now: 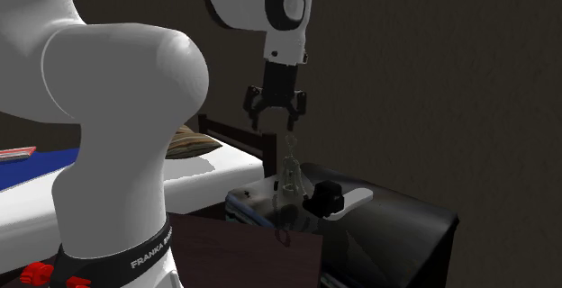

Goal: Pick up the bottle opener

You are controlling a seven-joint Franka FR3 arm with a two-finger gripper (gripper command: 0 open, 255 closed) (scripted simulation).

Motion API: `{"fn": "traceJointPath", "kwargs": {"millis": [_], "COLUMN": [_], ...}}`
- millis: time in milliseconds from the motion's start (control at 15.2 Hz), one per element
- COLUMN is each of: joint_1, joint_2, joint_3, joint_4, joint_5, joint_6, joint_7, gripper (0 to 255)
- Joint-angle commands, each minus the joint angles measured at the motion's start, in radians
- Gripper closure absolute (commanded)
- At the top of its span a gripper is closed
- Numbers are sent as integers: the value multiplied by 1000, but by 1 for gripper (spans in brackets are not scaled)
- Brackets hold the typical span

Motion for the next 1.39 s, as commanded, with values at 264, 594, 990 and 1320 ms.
{"fn": "traceJointPath", "kwargs": {"millis": [264, 594, 990, 1320], "joint_1": [226, 558, 557, 528], "joint_2": [266, 532, 721, 769], "joint_3": [-269, -559, -528, -493], "joint_4": [72, 190, 218, 228], "joint_5": [183, 638, 954, 1027], "joint_6": [264, 325, 297, 287], "joint_7": [-383, -865, -1105, -1160], "gripper": [0, 0, 0, 255]}}
